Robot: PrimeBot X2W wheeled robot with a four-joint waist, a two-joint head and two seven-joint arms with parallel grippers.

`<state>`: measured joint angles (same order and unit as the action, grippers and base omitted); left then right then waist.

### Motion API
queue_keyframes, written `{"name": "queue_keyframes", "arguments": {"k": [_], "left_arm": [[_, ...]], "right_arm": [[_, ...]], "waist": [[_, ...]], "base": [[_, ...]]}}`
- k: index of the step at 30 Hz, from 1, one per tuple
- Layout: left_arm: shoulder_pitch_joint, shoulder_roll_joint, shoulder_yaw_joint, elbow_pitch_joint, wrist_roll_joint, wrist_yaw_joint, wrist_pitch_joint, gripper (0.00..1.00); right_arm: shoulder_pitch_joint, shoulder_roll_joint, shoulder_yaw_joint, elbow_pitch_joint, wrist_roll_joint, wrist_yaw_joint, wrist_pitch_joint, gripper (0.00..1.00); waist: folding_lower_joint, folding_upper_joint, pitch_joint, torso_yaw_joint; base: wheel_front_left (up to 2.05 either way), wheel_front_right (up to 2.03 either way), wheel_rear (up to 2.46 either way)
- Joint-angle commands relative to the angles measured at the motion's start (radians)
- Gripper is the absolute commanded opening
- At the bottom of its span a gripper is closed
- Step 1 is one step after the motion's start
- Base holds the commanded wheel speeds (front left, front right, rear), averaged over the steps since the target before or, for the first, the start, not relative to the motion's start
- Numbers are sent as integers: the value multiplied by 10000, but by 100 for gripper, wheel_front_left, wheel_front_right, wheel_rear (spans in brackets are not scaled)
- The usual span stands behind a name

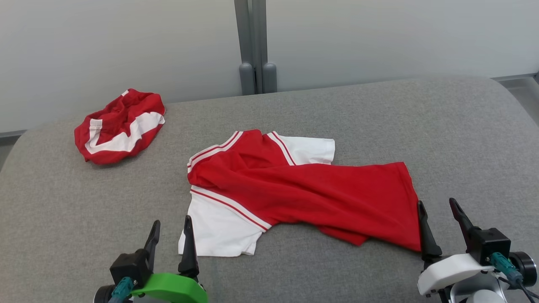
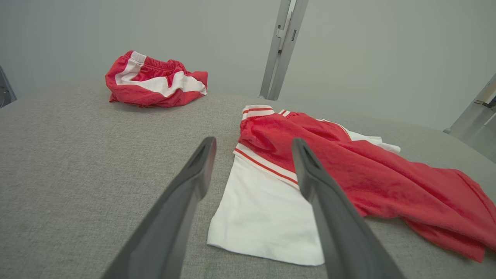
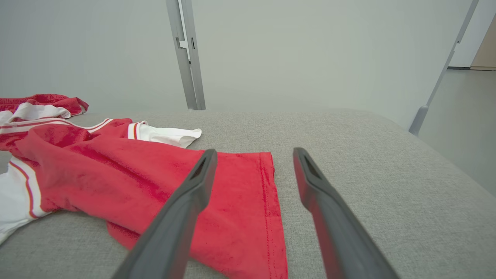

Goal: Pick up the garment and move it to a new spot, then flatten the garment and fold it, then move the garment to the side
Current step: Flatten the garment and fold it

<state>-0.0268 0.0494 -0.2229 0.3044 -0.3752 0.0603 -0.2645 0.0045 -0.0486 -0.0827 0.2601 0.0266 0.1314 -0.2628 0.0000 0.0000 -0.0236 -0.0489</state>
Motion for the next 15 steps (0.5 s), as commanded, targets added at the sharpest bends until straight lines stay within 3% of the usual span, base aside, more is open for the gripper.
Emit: {"name": "queue_keyframes", "arguments": {"k": [1,15], "left_arm": [[215,20,17,63,-85,-49,1,100],[379,22,-92,94,-180,10,2,100]], "right_arm": [[-180,-32,77,-1,118,-14,-31,100],[-481,-33,545,182,880,-14,-31,100]], "waist": [[0,0,-144,45],[0,0,-390,344]], "base": [[0,0,0],[0,0,0]]}}
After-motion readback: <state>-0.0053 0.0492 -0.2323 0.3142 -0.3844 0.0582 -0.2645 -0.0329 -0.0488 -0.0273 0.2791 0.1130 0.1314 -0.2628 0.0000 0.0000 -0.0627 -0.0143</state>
